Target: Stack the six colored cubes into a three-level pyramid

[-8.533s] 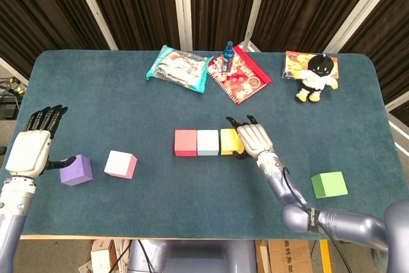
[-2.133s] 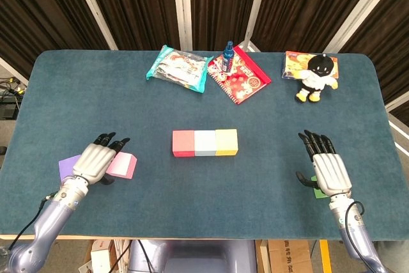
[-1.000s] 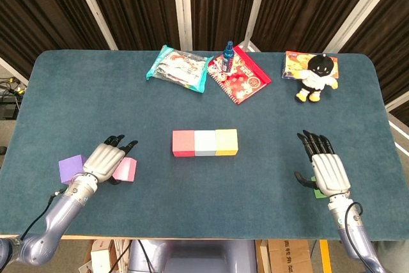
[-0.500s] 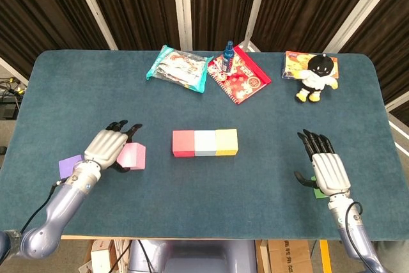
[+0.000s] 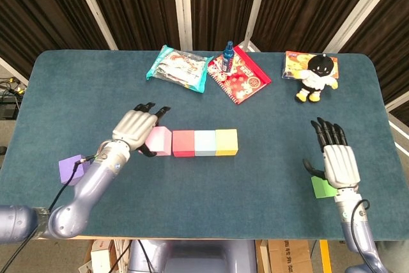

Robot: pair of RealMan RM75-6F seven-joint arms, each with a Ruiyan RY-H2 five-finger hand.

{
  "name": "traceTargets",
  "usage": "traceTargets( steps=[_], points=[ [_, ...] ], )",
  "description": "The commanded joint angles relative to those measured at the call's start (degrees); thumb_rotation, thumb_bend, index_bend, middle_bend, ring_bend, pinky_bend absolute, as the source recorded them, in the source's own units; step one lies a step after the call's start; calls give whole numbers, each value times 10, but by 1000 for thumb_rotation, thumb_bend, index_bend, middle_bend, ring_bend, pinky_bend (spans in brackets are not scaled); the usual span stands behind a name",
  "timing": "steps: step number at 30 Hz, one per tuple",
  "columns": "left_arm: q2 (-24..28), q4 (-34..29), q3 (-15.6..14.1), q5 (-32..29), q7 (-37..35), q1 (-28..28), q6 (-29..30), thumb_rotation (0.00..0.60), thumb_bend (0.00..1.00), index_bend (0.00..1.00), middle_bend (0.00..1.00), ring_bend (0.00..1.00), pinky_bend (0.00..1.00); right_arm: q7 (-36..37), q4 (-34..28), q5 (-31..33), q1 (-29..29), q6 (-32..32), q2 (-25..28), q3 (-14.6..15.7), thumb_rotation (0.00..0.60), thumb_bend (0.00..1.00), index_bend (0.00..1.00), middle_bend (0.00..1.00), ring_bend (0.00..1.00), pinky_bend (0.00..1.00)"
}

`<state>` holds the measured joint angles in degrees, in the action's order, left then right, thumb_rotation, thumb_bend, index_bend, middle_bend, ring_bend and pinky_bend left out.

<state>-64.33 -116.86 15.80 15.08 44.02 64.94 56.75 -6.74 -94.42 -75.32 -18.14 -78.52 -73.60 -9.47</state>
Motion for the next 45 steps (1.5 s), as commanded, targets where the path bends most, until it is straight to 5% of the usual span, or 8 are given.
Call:
traceTargets(
  steps=[1, 10, 16, 45],
  points=[
    [-24, 13, 9, -43, 25, 46, 12, 600, 215, 0, 398, 55, 109, 8, 15, -3, 0, -11, -3, -10, 600, 329, 0, 0, 0, 0],
    [-106, 99, 40, -219, 95, 177, 47, 600, 238, 0, 393, 55, 109, 35, 28, -6, 0, 0, -7, -12, 600, 329, 0, 0, 0, 0],
    [-143, 151, 54, -279, 118, 217, 52, 600, 242, 0, 393, 55, 109, 44, 29, -5, 1, 2, -6, -15, 600, 329, 0, 0, 0, 0],
    [-262, 328, 110, -364, 219, 298, 45, 600, 243, 0, 390, 55, 109, 61, 30, 5, 3, 23, -6, -18, 600, 328, 0, 0, 0, 0]
  ],
)
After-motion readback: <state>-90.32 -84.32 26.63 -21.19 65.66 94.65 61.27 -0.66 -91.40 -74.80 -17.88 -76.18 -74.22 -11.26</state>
